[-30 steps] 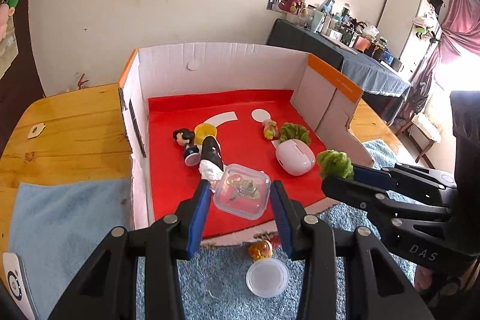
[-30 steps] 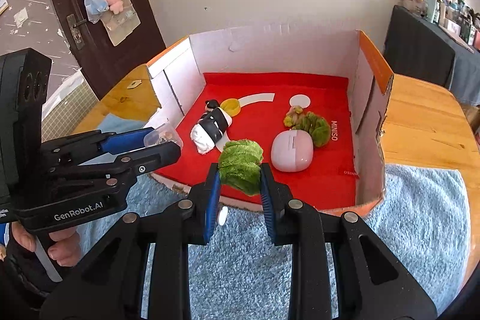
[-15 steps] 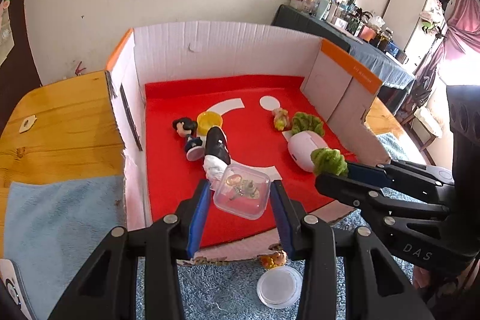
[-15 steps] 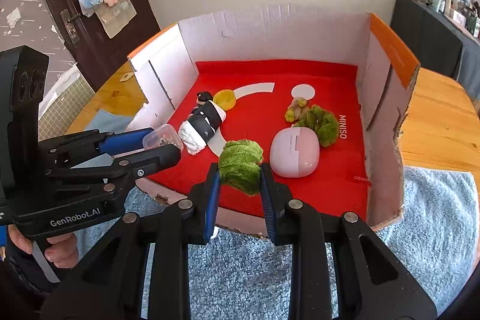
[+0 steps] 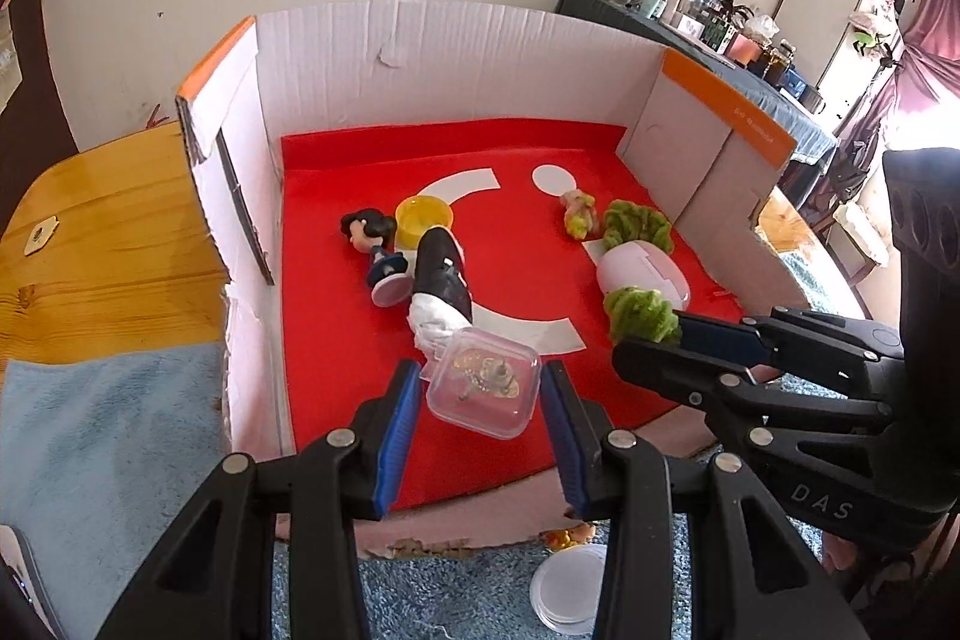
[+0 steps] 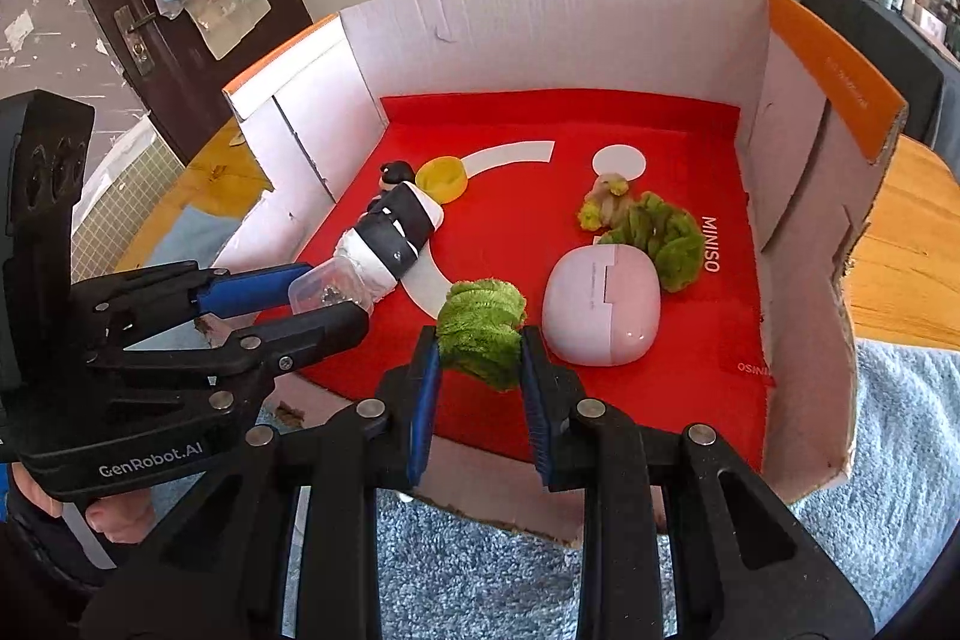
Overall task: Organize objects
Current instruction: 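Lift the clear plastic box with the left tool while the right tool carries the plush toward the red box, then lower the plush and clear box onto the red floor and open both tools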
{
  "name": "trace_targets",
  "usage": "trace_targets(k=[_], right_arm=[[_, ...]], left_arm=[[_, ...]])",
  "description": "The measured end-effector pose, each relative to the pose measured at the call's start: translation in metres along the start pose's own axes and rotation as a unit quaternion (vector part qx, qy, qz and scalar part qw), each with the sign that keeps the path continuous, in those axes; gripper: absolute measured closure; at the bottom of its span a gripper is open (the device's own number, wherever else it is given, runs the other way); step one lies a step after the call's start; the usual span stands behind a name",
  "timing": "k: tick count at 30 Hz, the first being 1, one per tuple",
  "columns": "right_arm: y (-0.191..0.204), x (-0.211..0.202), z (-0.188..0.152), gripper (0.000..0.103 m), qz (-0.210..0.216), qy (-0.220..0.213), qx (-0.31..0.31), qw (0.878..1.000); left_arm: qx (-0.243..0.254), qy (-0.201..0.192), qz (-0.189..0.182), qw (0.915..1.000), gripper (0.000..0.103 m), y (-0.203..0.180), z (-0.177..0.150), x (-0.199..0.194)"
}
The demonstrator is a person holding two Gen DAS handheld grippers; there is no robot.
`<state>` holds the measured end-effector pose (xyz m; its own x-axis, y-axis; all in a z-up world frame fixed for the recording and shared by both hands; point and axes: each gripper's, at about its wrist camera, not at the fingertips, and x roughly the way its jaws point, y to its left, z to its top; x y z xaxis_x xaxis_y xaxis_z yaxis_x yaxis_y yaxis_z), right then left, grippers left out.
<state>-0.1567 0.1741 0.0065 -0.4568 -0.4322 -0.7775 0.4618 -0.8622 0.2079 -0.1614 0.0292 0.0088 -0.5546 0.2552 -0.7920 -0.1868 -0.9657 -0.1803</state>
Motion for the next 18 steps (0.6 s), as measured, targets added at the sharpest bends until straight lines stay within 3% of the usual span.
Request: trace_targets(k=[18], right_arm=[[-0.011, 0.021, 0.007, 0.079, 0.004, 0.02, 0.006, 1.0]], left_arm=[[-0.005, 0.016, 0.002, 0.9999, 0.06, 0.005, 0.01, 0.018]])
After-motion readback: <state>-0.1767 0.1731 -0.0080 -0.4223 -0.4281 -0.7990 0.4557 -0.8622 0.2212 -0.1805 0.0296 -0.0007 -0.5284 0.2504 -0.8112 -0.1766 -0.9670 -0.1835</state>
